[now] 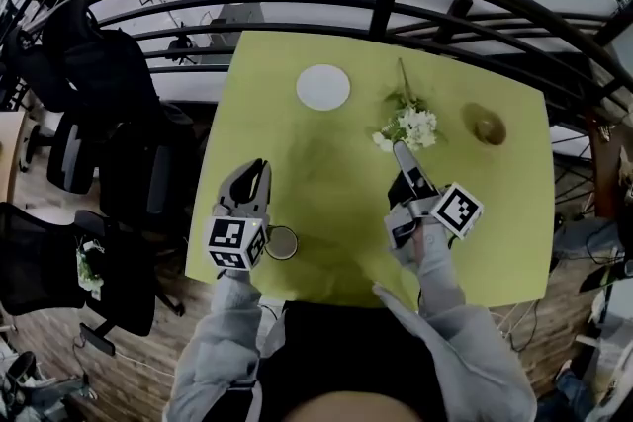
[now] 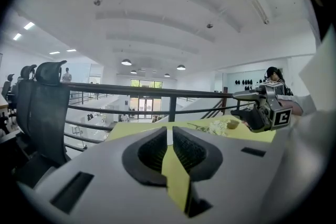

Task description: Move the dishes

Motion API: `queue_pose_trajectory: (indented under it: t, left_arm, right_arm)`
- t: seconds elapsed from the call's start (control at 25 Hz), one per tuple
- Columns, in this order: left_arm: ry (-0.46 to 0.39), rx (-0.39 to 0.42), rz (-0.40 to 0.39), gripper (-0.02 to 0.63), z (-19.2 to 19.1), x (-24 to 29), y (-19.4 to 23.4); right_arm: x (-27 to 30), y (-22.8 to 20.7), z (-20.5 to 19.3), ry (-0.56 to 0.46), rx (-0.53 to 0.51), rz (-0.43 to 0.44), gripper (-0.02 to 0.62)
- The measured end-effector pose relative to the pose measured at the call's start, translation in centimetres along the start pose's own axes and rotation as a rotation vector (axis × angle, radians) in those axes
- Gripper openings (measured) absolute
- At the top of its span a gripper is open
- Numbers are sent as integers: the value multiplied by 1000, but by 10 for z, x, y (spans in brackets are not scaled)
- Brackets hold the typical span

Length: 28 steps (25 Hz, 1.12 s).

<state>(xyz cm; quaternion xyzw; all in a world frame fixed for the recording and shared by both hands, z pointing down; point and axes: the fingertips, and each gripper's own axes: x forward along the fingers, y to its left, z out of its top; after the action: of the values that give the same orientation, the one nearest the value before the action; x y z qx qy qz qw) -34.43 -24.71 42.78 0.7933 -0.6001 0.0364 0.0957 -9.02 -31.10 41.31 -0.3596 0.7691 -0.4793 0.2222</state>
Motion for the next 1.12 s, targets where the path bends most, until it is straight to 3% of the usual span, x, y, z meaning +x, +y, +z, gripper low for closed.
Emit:
queue_pose_trajectory:
  t: [0.28, 0.48, 0.68, 1.12]
  left_arm:
    - [56, 4, -93, 46, -35, 44, 8]
    - [98, -37, -107, 46, -46, 83, 14]
    - [132, -89, -103, 46, -72, 120, 40]
    - [131, -113, -123, 46, -85, 182, 71]
  right_arm:
    - [48, -73, -34, 39, 162, -139, 255]
    - [85, -107, -36, 74, 264, -213, 263]
    - [133, -151, -55, 127, 431, -277, 297]
    - [195, -192, -63, 179, 439, -401, 330]
